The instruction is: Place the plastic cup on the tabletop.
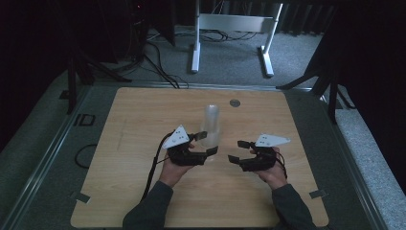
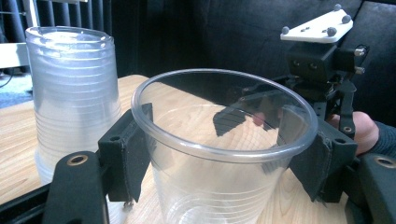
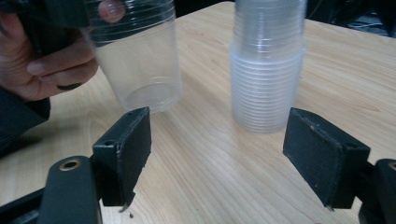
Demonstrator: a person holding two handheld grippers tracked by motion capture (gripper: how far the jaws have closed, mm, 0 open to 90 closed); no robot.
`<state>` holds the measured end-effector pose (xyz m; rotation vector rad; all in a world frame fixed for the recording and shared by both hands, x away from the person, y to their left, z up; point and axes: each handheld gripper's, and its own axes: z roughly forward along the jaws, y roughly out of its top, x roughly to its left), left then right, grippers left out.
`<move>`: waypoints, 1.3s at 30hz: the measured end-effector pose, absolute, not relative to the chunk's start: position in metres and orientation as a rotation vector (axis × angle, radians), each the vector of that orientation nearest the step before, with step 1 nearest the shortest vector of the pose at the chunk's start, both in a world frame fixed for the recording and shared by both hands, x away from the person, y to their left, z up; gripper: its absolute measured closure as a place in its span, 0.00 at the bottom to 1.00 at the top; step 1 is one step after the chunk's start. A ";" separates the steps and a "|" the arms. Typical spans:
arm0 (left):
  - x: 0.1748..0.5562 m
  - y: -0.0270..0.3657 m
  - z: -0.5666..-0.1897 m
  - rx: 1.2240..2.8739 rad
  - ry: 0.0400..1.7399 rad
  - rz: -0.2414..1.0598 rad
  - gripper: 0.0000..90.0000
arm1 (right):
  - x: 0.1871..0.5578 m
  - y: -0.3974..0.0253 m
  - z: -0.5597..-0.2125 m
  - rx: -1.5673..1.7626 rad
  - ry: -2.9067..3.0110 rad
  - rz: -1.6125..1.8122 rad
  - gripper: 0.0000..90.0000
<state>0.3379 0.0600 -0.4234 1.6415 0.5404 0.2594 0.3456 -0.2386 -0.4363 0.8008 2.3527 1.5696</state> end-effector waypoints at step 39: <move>0.339 0.060 -0.436 1.642 0.606 0.404 0.31 | 0.347 -0.253 -0.446 0.927 2.305 1.571 0.28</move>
